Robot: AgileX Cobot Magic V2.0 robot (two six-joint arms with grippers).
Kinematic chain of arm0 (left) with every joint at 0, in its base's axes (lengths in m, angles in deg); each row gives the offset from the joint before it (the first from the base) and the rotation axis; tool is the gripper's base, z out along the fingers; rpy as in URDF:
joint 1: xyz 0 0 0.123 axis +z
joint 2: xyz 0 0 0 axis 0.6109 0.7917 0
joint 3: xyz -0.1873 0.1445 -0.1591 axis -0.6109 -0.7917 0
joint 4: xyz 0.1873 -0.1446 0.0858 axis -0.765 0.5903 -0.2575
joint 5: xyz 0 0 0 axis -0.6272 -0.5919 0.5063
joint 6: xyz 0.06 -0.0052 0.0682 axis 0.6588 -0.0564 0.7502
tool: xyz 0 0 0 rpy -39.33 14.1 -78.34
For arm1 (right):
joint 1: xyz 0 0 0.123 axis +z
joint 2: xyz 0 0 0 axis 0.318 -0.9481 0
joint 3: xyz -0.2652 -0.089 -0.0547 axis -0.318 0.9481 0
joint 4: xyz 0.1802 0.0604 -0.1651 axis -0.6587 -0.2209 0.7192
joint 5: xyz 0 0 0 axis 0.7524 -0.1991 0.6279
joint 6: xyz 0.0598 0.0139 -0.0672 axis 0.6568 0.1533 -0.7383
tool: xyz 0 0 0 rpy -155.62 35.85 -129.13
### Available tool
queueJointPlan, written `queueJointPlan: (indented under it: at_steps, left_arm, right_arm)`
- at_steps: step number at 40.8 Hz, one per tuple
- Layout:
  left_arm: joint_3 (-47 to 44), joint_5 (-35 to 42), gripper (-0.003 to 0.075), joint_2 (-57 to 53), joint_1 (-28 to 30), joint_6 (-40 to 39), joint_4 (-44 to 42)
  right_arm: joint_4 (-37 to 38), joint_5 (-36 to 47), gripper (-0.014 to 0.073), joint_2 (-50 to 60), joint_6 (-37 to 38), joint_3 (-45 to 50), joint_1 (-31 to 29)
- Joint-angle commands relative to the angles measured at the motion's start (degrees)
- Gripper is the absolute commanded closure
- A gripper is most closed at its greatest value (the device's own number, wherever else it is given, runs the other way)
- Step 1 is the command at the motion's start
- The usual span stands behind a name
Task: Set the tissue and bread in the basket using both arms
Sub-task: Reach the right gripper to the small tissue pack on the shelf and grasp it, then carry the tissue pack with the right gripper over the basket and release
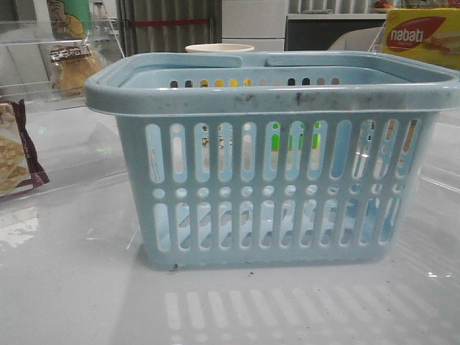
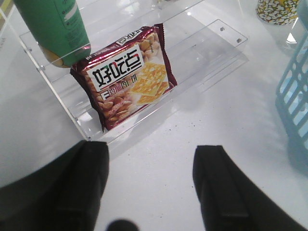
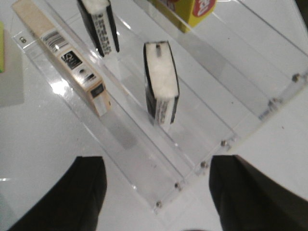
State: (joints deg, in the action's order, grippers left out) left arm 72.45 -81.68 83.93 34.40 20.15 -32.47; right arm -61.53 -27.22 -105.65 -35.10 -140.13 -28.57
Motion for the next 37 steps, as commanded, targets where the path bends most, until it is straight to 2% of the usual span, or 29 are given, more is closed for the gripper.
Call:
queueJointPlan:
  at_steps: [1, 12, 15, 19, 22, 25, 37]
  left_arm:
    - [1.69, 4.05, 0.0267, 0.00, -0.38, 0.02, 0.07]
    - [1.69, 4.05, 0.0267, 0.00, -0.38, 0.02, 0.07]
    - [1.69, 4.05, 0.0267, 0.00, -0.38, 0.02, 0.07]
    - [1.69, 4.05, 0.0267, 0.00, -0.38, 0.02, 0.17]
    - [1.69, 4.05, 0.0267, 0.00, -0.38, 0.02, 0.17]
    - [1.69, 4.05, 0.0267, 0.00, -0.38, 0.02, 0.17]
    - [1.69, 3.94, 0.0267, 0.00, -0.38, 0.02, 0.17]
  right_arm:
    - [2.45, 4.22, 0.0033, -3.51, 0.07, -6.14, -0.46]
    - [2.78, 4.66, 0.0040, -13.40, 0.07, -11.95, -0.46]
    - [2.83, 5.43, 0.0099, -14.38, 0.07, -12.01, -0.46]
    - [3.00, 6.60, 0.0260, -14.78, 0.07, -12.01, -0.46]
    - [3.06, 7.34, 0.0341, -14.66, 0.07, -12.22, -0.46]
    - [3.06, 7.27, 0.0383, -14.37, 0.07, -12.62, -0.46]
    - [2.54, 1.21, 0.0391, -8.65, 0.07, -15.60, -0.35]
